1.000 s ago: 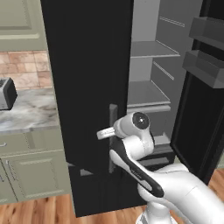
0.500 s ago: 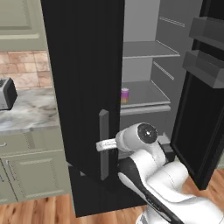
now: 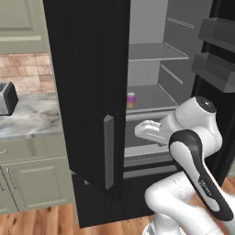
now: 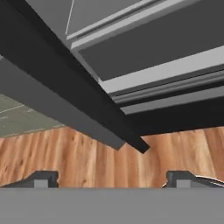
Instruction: Open the fridge, grab two sodas, and place both sodas inside the bowl with ice on the dining counter.
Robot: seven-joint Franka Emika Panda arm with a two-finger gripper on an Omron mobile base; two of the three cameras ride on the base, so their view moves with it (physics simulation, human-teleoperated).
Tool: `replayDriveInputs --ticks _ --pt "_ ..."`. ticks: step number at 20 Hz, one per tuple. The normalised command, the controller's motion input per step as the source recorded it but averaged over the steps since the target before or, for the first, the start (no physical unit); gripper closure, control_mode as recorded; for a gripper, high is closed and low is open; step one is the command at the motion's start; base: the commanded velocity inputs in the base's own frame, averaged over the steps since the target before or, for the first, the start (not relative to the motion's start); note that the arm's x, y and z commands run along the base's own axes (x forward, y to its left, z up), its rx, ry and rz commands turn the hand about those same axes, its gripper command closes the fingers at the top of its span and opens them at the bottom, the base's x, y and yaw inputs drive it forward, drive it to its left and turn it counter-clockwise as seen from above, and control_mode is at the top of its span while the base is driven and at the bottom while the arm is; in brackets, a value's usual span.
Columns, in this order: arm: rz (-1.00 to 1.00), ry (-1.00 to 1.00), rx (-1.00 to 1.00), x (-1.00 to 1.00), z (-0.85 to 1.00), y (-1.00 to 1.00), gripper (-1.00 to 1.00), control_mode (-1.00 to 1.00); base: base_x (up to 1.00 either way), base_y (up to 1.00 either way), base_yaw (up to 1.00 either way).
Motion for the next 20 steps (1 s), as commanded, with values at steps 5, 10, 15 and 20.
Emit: replayDriveInputs --ticks 5,10,15,20 --pt "0.00 0.11 0.30 0.41 0.01 -0.51 -1.00 -1.00 0.00 0.00 0.00" --pt "-0.02 0.06 0.23 0.66 0.00 -0.03 -1.00 -1.00 0.00 0.00 0.00" --pt "-0.01 0.06 0.11 0.69 0.00 0.01 -1.00 -1.00 0.00 0.00 0.00" --pt "0.01 0.09 0.04 0.45 0.00 0.33 -1.00 -1.00 0.00 0.00 0.00"
